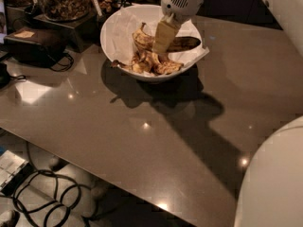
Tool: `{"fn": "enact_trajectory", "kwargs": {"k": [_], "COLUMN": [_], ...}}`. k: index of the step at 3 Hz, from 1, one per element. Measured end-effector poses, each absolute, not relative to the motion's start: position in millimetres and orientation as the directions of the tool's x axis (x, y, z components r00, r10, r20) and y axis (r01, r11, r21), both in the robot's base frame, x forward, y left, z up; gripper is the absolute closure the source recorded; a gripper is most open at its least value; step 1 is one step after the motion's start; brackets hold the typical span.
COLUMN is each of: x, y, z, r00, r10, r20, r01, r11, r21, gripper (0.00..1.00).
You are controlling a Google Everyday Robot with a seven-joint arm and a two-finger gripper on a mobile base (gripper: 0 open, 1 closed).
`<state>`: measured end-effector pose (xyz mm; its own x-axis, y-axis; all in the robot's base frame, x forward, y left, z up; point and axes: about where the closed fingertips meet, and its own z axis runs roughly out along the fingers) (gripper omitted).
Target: Pick banana from white bowl
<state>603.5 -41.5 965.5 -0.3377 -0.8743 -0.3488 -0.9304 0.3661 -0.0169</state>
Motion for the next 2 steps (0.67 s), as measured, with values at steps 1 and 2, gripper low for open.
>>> {"fn": "enact_trajectory", "kwargs": {"k": [1,2], "x": [574,536], "y": [-44,-47], "z": [971,976], "r00": [-0.343,-0.351], "r10": [-0.866,-0.855], "r20": [-0.363,-0.38], "r01": [-0.931,-0.929], "r11": [0.366,0.37], "r21": [0.007,0.026], "gripper": [1.0,1.0]}}
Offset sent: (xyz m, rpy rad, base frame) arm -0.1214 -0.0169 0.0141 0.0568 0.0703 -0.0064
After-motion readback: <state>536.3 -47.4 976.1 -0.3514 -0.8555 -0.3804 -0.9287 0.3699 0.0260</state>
